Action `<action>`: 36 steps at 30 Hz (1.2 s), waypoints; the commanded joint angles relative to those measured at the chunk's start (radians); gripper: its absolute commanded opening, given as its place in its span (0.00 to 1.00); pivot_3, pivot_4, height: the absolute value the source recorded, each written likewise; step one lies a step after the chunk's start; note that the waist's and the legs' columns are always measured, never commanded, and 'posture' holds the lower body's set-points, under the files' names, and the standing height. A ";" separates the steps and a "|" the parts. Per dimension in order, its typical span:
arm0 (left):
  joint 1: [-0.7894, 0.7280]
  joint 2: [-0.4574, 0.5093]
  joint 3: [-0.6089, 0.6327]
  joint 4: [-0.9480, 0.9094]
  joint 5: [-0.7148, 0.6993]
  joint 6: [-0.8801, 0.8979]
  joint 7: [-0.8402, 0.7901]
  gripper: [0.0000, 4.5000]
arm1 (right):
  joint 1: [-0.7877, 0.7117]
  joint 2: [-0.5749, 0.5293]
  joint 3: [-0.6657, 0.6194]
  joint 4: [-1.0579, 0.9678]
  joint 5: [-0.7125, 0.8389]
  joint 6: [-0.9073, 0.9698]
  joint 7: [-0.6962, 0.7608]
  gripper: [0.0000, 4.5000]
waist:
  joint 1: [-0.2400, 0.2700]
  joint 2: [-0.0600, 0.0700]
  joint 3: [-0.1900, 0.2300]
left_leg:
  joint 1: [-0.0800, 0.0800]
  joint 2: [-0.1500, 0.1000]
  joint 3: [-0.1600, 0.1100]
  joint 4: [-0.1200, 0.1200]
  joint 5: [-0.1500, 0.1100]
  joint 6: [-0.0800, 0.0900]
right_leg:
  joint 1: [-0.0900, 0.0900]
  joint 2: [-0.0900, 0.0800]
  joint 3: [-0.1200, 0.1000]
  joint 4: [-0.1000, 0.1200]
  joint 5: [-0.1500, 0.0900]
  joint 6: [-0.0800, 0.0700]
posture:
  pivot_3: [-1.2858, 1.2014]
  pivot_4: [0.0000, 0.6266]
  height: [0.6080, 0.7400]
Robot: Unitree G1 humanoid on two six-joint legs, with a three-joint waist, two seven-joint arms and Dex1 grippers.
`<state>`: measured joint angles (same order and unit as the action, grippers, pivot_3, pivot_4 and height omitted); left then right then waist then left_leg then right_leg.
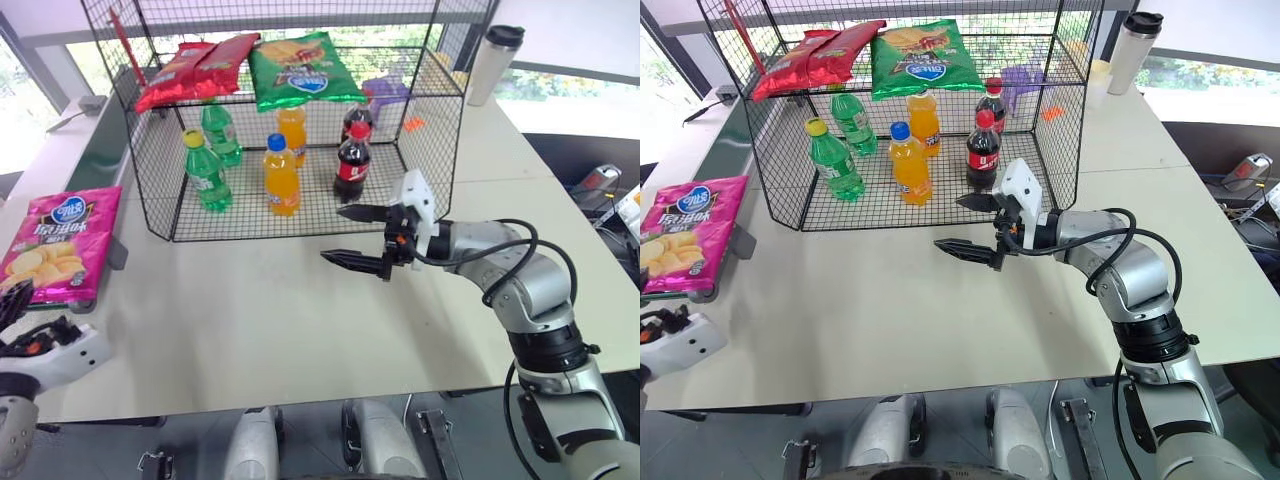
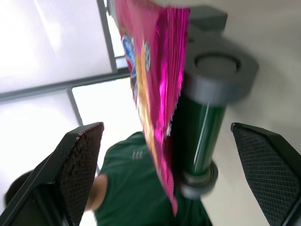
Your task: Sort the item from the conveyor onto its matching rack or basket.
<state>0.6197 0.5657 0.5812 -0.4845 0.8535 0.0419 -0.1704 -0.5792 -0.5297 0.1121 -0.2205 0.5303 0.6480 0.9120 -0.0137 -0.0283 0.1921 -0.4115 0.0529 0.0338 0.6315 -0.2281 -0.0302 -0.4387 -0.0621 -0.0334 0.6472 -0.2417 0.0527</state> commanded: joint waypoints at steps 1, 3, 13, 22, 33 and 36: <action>0.046 -0.040 0.054 -0.059 0.030 0.025 0.020 1.00 | -0.013 -0.003 -0.010 -0.001 -0.002 -0.016 0.011 1.00 | 0.002 0.000 0.000 | 0.000 0.000 0.000 0.000 0.000 0.000 | 0.000 0.000 0.000 0.000 0.000 0.000 | 0.52 0.24 1.00; 0.054 -0.053 0.048 -0.061 0.038 0.024 0.027 1.00 | -0.018 -0.001 -0.007 0.009 -0.007 -0.020 0.017 1.00 | 0.003 0.000 0.000 | 0.000 0.000 0.000 0.000 0.000 0.000 | 0.001 0.000 0.000 0.000 0.000 0.000 | 0.52 0.24 1.00; -0.071 -0.002 0.025 -0.010 0.071 0.031 0.042 1.00 | -0.021 0.013 -0.006 0.018 -0.018 -0.027 0.016 1.00 | 0.002 -0.001 -0.001 | 0.000 0.000 -0.001 0.000 0.000 0.000 | 0.001 0.000 0.000 0.000 0.000 0.000 | 0.52 0.24 1.00; -0.185 0.065 -0.040 0.082 0.061 0.034 0.021 1.00 | 0.002 0.020 -0.013 -0.002 -0.017 -0.029 -0.012 1.00 | 0.001 -0.001 -0.001 | 0.001 0.000 -0.001 0.000 0.000 0.000 | 0.001 0.000 0.000 0.001 0.001 0.002 | 0.52 0.24 1.00; -0.288 0.090 -0.110 0.164 0.060 0.070 0.034 1.00 | 0.008 0.028 -0.010 0.000 -0.021 -0.044 -0.031 1.00 | 0.007 0.001 -0.002 | 0.004 0.000 -0.002 0.000 0.000 0.000 | 0.004 0.000 0.000 0.001 0.000 0.000 | 0.52 0.24 1.00; -0.338 0.106 -0.131 0.206 0.054 0.086 0.036 1.00 | 0.007 0.031 -0.009 0.001 -0.024 -0.046 -0.033 1.00 | 0.006 0.001 -0.002 | 0.004 0.000 -0.002 0.001 0.000 0.000 | 0.005 0.000 -0.001 0.001 0.000 0.000 | 0.52 0.24 1.00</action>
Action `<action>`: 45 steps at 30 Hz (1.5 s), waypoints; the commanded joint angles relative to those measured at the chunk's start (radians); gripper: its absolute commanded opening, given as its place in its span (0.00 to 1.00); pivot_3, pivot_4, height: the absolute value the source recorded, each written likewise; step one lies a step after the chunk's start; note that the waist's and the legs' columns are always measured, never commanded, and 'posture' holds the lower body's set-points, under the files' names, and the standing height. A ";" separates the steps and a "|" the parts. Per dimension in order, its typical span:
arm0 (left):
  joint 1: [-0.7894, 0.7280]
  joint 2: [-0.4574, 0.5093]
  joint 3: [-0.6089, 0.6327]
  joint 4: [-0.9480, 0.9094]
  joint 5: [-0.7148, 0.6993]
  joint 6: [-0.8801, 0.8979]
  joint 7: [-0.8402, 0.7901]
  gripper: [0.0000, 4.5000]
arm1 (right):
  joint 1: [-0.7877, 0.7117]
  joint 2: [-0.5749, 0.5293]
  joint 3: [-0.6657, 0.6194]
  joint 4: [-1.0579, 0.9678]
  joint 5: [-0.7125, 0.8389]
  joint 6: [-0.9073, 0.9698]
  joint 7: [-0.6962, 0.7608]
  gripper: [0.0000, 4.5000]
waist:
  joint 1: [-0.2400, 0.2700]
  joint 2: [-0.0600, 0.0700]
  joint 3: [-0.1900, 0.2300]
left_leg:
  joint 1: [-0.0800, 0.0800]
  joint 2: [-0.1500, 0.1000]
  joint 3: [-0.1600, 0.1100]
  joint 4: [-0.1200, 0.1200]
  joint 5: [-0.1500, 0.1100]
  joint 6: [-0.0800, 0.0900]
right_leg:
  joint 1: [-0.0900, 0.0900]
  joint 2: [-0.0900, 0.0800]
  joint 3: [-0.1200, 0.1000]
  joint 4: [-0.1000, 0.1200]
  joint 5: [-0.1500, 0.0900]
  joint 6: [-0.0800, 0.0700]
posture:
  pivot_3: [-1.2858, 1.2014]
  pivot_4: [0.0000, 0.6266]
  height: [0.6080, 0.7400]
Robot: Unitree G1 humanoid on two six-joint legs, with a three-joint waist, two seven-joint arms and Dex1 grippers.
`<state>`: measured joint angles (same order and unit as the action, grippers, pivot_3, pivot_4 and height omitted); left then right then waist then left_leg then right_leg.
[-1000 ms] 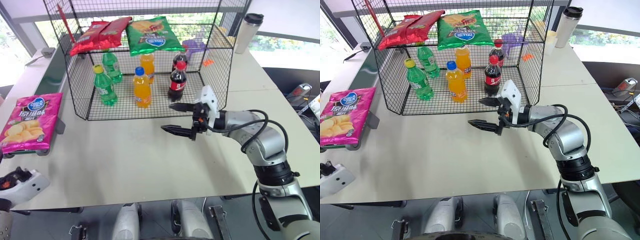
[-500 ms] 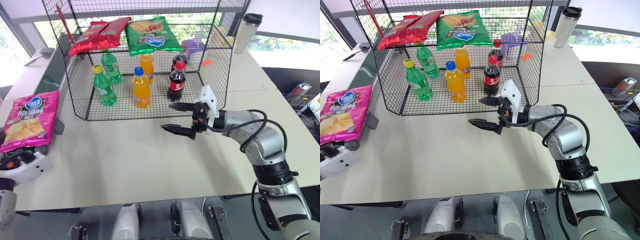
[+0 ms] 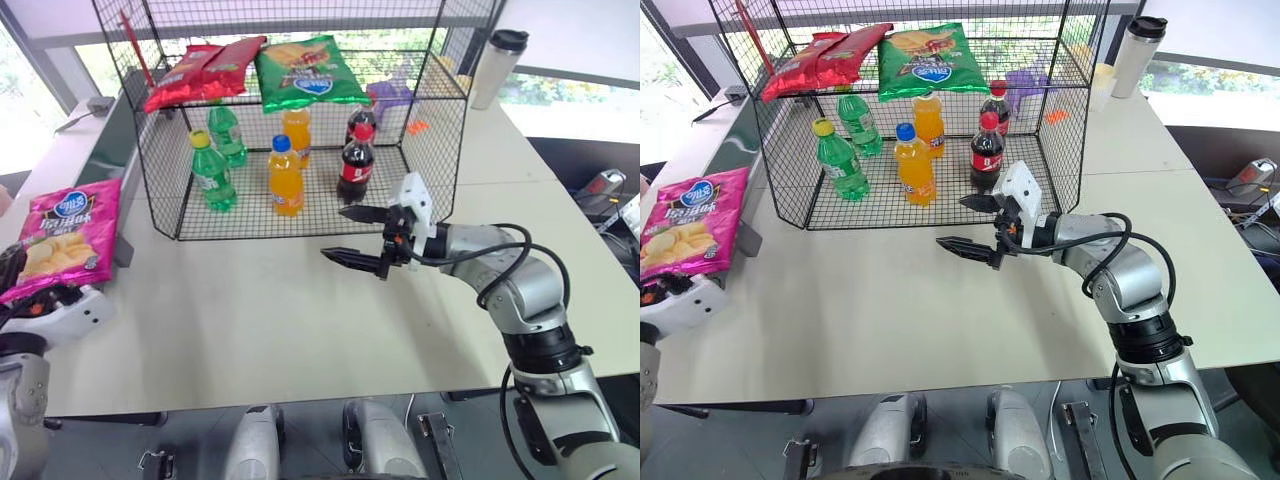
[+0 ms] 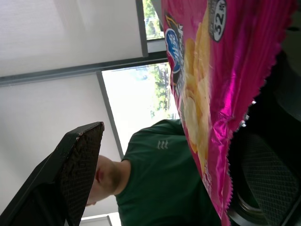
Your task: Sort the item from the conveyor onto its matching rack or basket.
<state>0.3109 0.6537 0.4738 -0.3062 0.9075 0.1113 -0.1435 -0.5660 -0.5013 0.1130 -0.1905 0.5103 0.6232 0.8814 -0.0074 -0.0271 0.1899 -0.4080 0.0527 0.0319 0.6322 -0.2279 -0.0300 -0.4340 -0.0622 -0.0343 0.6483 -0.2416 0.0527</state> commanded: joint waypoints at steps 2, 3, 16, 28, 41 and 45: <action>-0.063 0.018 -0.044 0.057 -0.035 0.027 -0.009 1.00 | -0.005 0.005 -0.010 -0.029 -0.006 -0.022 -0.003 1.00 | -0.001 0.000 0.000 | 0.000 0.000 0.000 0.000 0.000 0.000 | 0.000 0.000 0.000 0.000 0.001 0.001 | 0.52 0.24 1.00; -0.081 0.015 -0.052 0.071 -0.061 0.033 -0.026 1.00 | -0.005 0.005 -0.010 -0.030 -0.009 -0.022 -0.003 1.00 | -0.001 0.000 0.000 | 0.000 0.000 0.000 0.000 0.000 0.000 | 0.000 0.000 0.000 0.000 0.001 0.002 | 0.52 0.24 1.00; -0.160 0.061 -0.089 0.067 -0.165 0.119 -0.144 0.00 | 0.003 0.015 -0.011 -0.030 -0.024 -0.037 -0.022 1.00 | -0.002 0.000 0.000 | 0.000 0.000 0.000 0.000 0.000 0.000 | 0.000 0.000 0.000 0.000 0.002 0.003 | 0.52 0.24 1.00; -0.331 0.279 0.219 -0.190 -0.464 0.328 -0.524 0.00 | -0.005 0.018 -0.015 0.004 -0.035 -0.058 -0.010 1.00 | -0.005 -0.001 0.000 | -0.001 0.000 0.000 0.000 0.000 0.000 | -0.001 0.000 0.000 -0.001 0.001 0.003 | 0.52 0.24 1.00; -0.459 0.538 0.788 -0.266 -1.101 1.057 -1.154 0.00 | -0.090 0.109 -0.088 0.153 0.033 -0.098 0.017 1.00 | -0.012 0.000 0.001 | 0.000 0.000 -0.002 0.000 0.000 0.000 | -0.001 0.004 0.000 0.000 0.001 0.004 | 0.52 0.24 1.00; -0.492 0.619 0.884 -0.251 -1.281 1.226 -1.274 0.00 | -0.125 0.122 -0.094 0.162 0.078 -0.081 0.064 1.00 | -0.009 0.000 0.001 | 0.000 0.000 -0.002 0.000 0.000 0.000 | 0.000 0.004 0.000 -0.001 0.000 0.003 | 0.52 0.24 1.00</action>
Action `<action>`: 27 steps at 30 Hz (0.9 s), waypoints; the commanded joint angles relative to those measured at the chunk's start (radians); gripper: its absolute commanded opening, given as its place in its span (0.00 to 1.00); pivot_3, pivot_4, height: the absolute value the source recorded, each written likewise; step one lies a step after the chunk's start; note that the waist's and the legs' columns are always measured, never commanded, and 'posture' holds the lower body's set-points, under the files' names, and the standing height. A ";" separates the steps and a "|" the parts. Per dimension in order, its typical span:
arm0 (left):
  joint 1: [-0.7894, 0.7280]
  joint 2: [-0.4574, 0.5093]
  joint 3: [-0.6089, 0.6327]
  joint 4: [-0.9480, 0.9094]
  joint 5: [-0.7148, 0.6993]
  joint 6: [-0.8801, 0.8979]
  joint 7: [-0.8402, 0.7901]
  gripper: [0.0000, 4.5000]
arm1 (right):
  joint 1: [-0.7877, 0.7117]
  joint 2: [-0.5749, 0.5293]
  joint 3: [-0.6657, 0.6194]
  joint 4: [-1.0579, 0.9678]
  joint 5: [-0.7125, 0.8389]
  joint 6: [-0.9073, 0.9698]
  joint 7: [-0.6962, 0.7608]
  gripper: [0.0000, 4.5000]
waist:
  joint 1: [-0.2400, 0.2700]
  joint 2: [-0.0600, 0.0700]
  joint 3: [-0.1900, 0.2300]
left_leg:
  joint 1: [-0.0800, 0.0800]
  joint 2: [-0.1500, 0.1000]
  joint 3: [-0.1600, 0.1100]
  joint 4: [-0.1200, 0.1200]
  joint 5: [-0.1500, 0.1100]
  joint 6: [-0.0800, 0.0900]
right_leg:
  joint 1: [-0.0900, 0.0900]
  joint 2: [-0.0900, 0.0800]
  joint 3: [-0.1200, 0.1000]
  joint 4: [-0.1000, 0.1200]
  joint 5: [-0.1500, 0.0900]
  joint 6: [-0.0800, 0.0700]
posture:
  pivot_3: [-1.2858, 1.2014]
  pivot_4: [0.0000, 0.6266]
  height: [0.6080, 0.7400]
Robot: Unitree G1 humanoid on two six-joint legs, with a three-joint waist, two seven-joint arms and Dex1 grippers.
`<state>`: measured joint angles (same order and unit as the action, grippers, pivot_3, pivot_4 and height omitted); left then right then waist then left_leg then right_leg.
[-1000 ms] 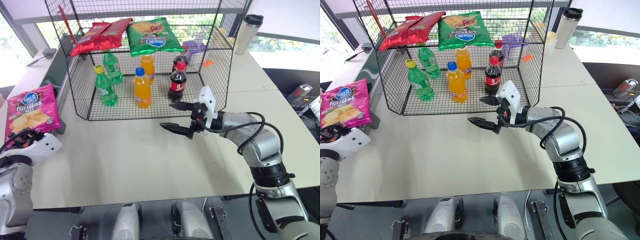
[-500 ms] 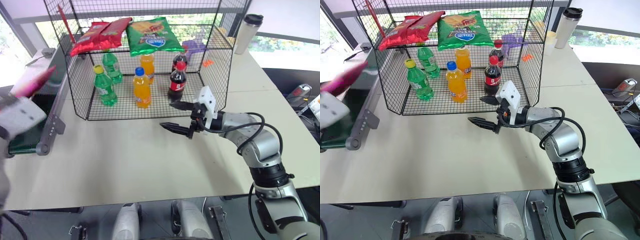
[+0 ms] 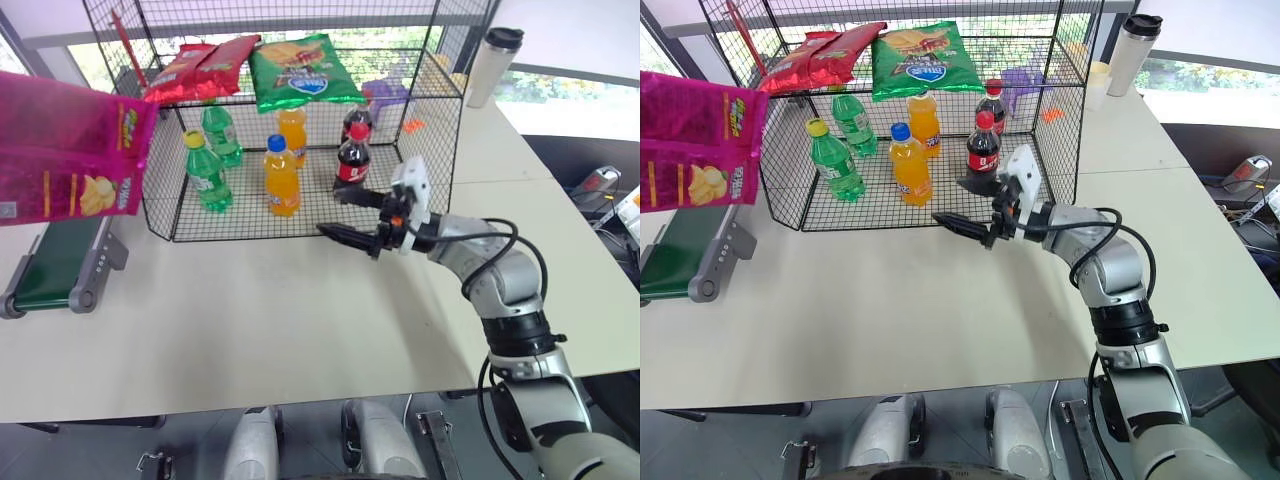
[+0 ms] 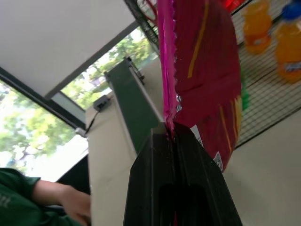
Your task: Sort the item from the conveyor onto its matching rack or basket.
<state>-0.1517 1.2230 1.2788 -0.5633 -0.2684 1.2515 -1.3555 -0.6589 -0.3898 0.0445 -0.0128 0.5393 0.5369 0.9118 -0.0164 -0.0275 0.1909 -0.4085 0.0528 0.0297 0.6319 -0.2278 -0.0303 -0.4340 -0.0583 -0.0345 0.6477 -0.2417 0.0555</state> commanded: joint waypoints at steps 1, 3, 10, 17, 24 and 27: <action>-0.041 0.064 0.084 0.013 -0.133 0.106 -0.068 0.00 | -0.040 0.013 -0.028 -0.015 0.061 0.013 0.043 1.00 | -0.001 0.000 0.000 | 0.000 0.000 0.000 0.000 0.000 0.000 | 0.000 0.000 0.000 0.000 -0.001 -0.001 | 0.52 0.24 1.00; -0.081 0.095 0.077 0.026 -0.204 0.141 -0.073 0.00 | -0.066 0.017 -0.044 -0.005 0.101 0.040 0.063 1.00 | -0.001 0.000 0.000 | 0.000 0.000 0.000 0.000 0.000 0.000 | 0.000 0.000 0.000 0.000 -0.001 -0.002 | 0.52 0.24 1.00; -0.287 0.124 -0.128 0.093 -0.434 0.107 0.052 0.00 | -0.182 0.058 -0.045 0.102 0.114 0.001 0.141 1.00 | -0.004 0.001 0.000 | 0.001 0.000 0.000 0.000 0.000 0.000 | 0.000 0.001 0.000 0.001 0.000 0.001 | 0.52 0.24 1.00; -0.436 0.091 -0.343 0.161 -0.607 -0.003 0.178 0.00 | -0.299 0.105 -0.064 0.233 0.137 -0.027 0.232 1.00 | -0.001 0.001 0.001 | 0.000 0.000 0.000 -0.001 0.000 0.000 | 0.000 0.001 0.001 0.001 0.001 0.003 | 0.52 0.24 1.00; -0.499 0.054 -0.495 0.204 -0.704 -0.106 0.255 0.00 | -0.369 0.152 -0.054 0.296 0.127 -0.060 0.289 1.00 | -0.003 0.001 0.001 | 0.000 0.000 -0.001 0.000 0.000 0.000 | 0.000 0.001 0.001 0.001 0.001 0.003 | 0.52 0.24 1.00; -0.489 0.023 -0.552 0.213 -0.719 -0.156 0.276 0.00 | -0.381 0.187 -0.063 0.254 0.176 -0.018 0.289 1.00 | -0.002 0.001 0.001 | 0.000 0.000 0.000 -0.001 0.000 0.000 | 0.000 0.001 0.001 0.001 0.001 0.003 | 0.52 0.24 1.00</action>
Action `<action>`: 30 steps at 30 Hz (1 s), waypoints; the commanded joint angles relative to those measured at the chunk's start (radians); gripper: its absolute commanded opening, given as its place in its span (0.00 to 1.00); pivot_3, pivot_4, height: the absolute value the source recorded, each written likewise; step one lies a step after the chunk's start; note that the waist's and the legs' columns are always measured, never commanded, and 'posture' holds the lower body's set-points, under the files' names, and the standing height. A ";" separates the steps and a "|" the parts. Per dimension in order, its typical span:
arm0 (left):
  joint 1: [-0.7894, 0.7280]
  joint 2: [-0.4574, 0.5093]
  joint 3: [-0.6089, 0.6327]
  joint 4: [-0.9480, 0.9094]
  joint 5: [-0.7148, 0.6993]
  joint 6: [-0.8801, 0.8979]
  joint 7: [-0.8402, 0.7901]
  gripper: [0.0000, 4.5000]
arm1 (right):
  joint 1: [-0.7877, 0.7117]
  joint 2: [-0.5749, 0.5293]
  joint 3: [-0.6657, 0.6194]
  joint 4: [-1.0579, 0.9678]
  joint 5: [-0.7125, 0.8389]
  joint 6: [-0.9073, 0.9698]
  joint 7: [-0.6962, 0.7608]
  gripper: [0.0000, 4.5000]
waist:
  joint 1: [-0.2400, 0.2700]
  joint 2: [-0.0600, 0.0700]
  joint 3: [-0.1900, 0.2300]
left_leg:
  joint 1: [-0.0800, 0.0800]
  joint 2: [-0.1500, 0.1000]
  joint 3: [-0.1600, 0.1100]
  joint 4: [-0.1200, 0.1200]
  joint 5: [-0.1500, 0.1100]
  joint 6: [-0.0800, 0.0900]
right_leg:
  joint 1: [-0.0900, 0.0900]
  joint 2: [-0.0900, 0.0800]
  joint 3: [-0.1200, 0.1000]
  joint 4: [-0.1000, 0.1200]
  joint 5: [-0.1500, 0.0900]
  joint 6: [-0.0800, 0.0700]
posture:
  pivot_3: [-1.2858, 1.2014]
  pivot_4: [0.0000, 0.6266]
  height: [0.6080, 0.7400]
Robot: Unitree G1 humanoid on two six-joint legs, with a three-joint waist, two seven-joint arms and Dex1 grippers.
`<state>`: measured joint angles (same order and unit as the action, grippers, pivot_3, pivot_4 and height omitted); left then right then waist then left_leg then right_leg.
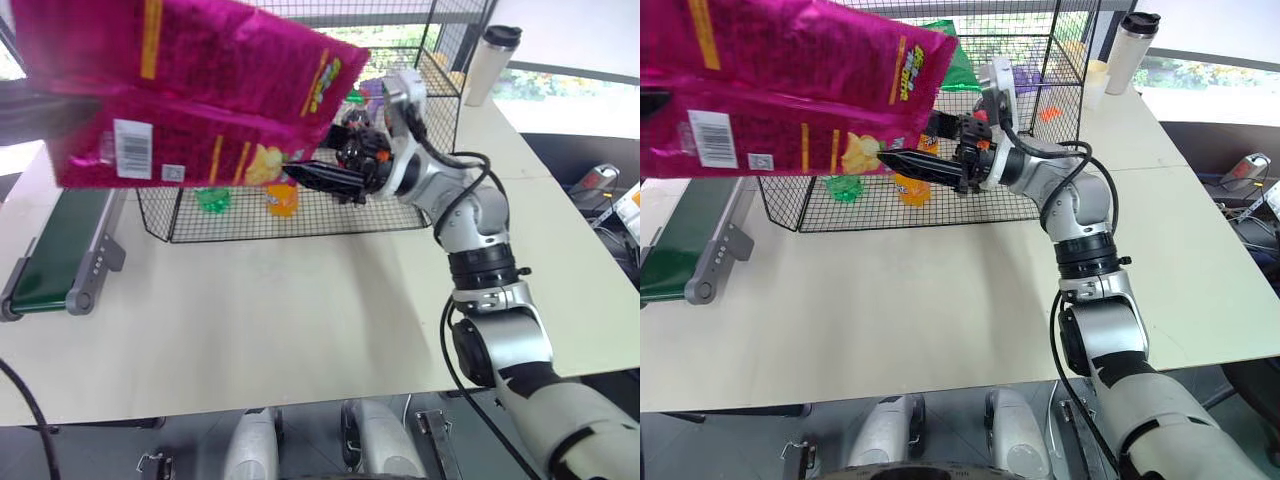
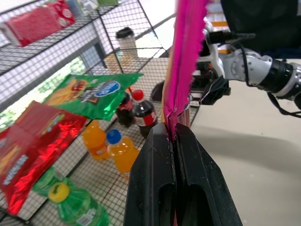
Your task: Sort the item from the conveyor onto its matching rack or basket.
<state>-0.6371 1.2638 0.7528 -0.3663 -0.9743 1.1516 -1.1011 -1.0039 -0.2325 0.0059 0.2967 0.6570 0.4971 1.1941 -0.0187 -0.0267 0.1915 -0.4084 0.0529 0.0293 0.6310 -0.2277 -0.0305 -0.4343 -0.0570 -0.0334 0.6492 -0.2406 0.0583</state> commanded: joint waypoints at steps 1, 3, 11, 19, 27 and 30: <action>0.002 -0.026 -0.040 0.018 -0.013 -0.071 0.026 0.00 | -0.038 0.038 -0.028 -0.067 0.070 0.033 0.004 1.00 | 0.001 0.000 0.000 | 0.000 0.000 0.000 0.000 0.000 0.000 | 0.000 0.000 0.000 0.000 0.000 0.000 | 0.52 0.24 1.00; 0.010 -0.043 -0.067 0.027 -0.011 -0.102 0.036 0.00 | -0.034 0.057 -0.036 -0.095 0.089 0.046 -0.014 0.94 | 0.001 0.000 0.000 | 0.000 0.000 0.000 0.000 0.000 0.000 | 0.000 0.000 0.000 0.001 0.000 0.000 | 0.52 0.24 1.00; 0.052 -0.066 -0.101 0.060 -0.014 -0.171 0.058 0.00 | 0.014 0.047 -0.032 -0.201 0.121 0.106 -0.039 0.16 | 0.004 0.000 0.000 | 0.000 0.000 0.000 0.000 0.000 0.000 | 0.000 0.000 0.000 0.000 0.000 0.000 | 0.52 0.24 1.00; 0.061 -0.102 -0.132 0.071 -0.041 -0.193 0.111 0.37 | 0.052 0.012 -0.034 -0.283 0.116 0.135 -0.094 0.00 | 0.004 0.000 0.000 | 0.000 0.000 0.000 0.001 0.000 0.000 | 0.000 0.000 0.000 0.000 0.000 0.000 | 0.52 0.24 1.00; 0.156 -0.151 -0.045 0.158 0.104 -0.317 0.220 0.71 | 0.140 -0.118 -0.142 -0.450 0.119 0.175 -0.289 0.00 | 0.006 0.000 0.000 | 0.000 0.000 0.001 0.000 0.000 0.000 | 0.000 -0.001 0.000 0.000 0.000 0.000 | 0.52 0.24 1.00; 0.196 -0.200 -0.020 0.133 0.096 -0.317 0.271 0.71 | 0.175 -0.203 -0.215 -0.522 0.119 0.196 -0.379 0.00 | 0.009 0.000 0.000 | -0.001 0.000 0.001 0.000 0.000 0.000 | 0.000 -0.002 0.000 -0.001 0.000 0.000 | 0.52 0.24 1.00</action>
<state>-0.4449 1.0731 0.6937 -0.2015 -0.8734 0.8536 -0.8609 -0.8219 -0.4039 -0.1466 -0.1470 0.7587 0.6902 0.8692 -0.0097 -0.0269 0.1915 -0.4091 0.0523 0.0303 0.6315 -0.2275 -0.0307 -0.4343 -0.0591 -0.0337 0.6486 -0.2406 0.0584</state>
